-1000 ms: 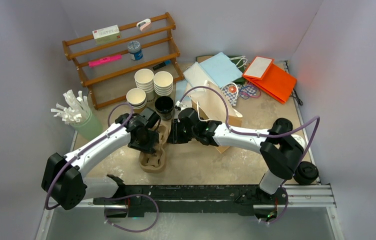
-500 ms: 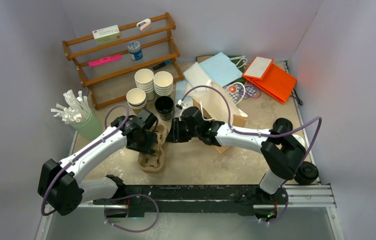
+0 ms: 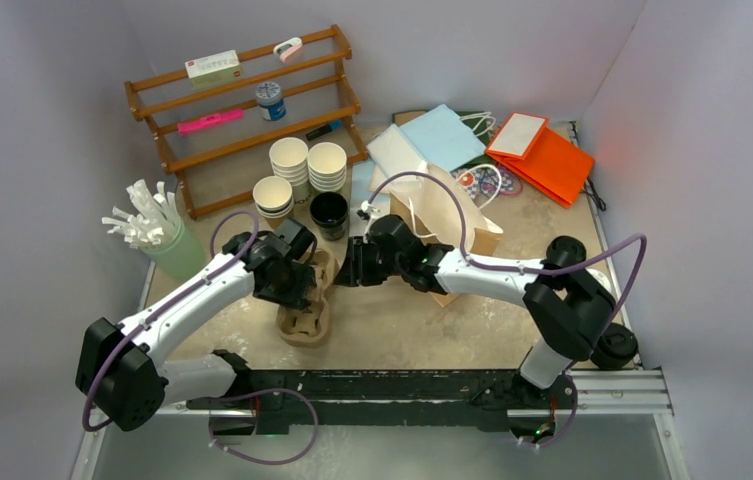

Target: Pack the takeout coffee

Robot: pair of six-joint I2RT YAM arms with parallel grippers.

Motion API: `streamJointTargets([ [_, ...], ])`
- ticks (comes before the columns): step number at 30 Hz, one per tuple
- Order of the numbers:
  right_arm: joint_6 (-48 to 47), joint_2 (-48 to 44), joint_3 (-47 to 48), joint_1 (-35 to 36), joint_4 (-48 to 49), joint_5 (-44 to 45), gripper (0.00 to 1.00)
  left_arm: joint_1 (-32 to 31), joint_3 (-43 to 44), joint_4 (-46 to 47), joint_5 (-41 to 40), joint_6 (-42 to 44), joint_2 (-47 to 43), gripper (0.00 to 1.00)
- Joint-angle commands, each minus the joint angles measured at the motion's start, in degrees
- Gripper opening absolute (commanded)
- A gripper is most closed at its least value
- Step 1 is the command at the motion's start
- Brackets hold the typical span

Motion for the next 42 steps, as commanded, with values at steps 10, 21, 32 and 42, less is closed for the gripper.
streamJointTargets([
  [10,1.2,-0.3,-0.9,-1.4,3.9,-2.1,0.41,0.5,-1.0,0.6,1.2,-1.0,-1.2,0.34],
  [21,1.6,1.9,0.1,-1.5,4.3,-2.4,0.36,0.5,-1.6,0.8,1.5,-1.0,-1.9,0.34],
  [32,2.9,2.0,-0.9,-1.5,8.0,-3.7,0.34,1.2,-2.0,0.5,1.5,-0.2,-2.5,0.33],
  [42,3.4,-2.4,-3.3,-1.5,6.2,3.0,0.32,2.1,-2.0,0.6,1.5,1.0,-2.5,0.33],
])
